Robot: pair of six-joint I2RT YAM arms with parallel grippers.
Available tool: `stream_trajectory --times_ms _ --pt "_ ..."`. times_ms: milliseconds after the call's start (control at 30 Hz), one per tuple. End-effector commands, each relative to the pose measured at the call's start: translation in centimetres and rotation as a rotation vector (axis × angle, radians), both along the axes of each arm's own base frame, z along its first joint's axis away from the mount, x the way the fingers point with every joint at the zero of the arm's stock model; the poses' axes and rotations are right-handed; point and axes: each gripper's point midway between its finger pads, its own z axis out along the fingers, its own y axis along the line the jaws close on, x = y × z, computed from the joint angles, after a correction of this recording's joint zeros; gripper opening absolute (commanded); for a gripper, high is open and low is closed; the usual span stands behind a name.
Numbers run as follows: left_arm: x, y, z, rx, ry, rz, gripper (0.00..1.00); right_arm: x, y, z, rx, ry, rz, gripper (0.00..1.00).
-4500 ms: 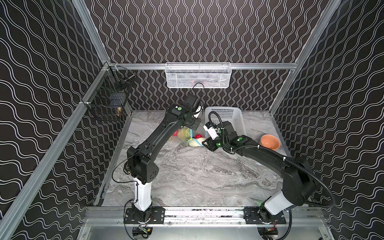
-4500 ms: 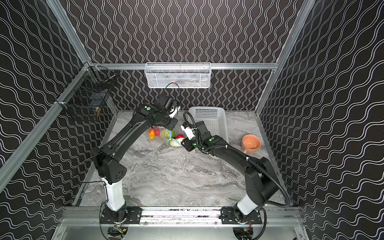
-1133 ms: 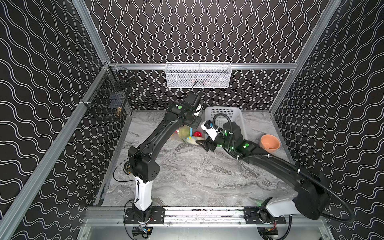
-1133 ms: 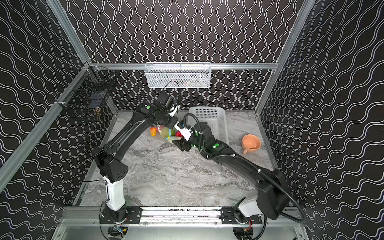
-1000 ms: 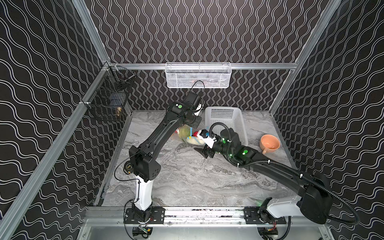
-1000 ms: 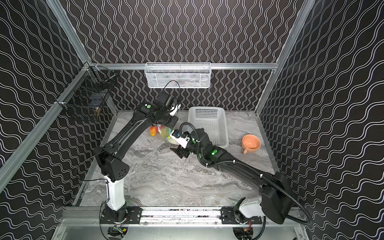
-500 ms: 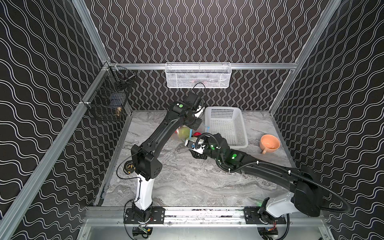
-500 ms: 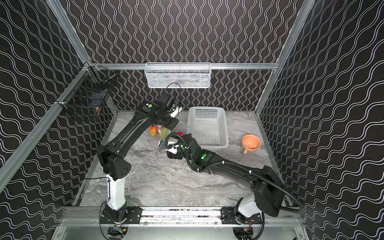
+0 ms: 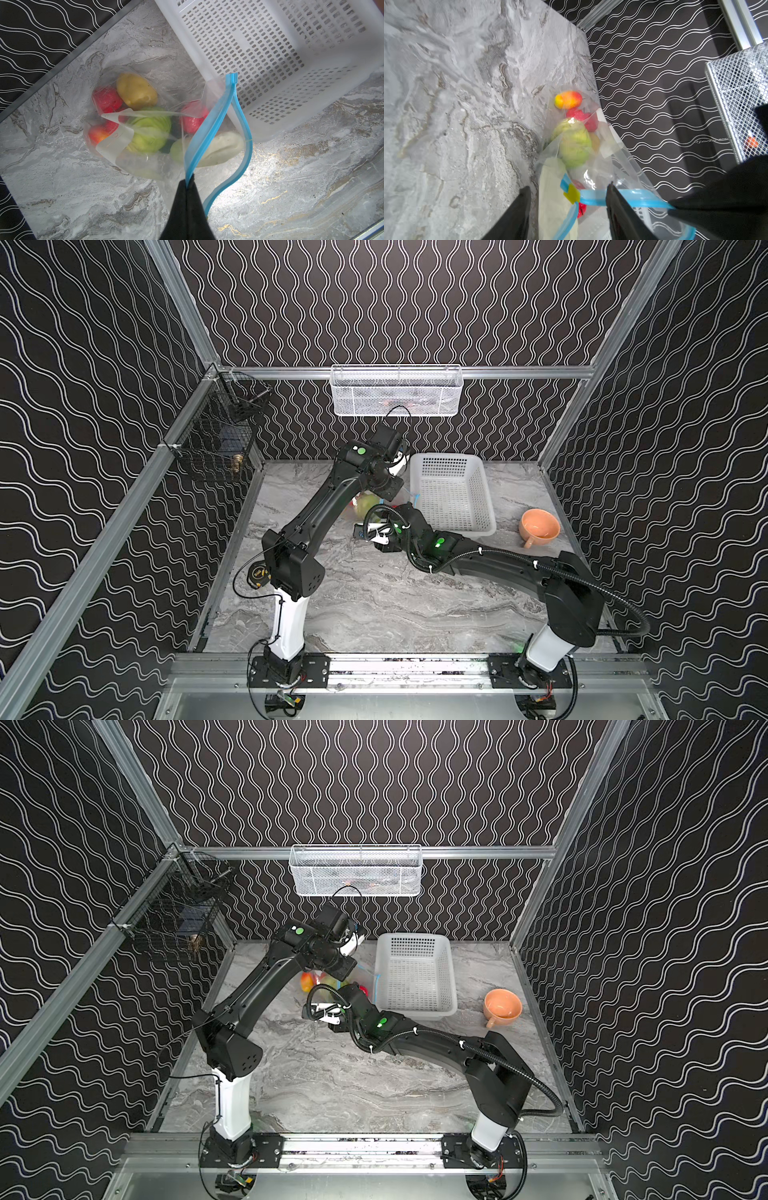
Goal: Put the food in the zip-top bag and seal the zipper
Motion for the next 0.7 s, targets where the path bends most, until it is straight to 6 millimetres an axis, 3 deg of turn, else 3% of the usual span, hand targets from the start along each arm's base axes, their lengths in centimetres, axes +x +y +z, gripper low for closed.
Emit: stream_trajectory --times_ms 0,400,667 --pt "-0.2 0.2 0.0 0.012 0.008 -0.006 0.00 0.6 0.0 0.2 -0.042 -0.041 -0.003 0.58" --pt "-0.2 0.8 -0.3 0.048 0.007 -0.010 0.00 2.6 -0.7 -1.3 -0.202 -0.127 -0.039 0.53" --pt "-0.4 0.9 -0.5 0.052 0.018 -0.012 0.00 3.4 -0.5 -1.0 -0.211 -0.167 -0.040 0.33"
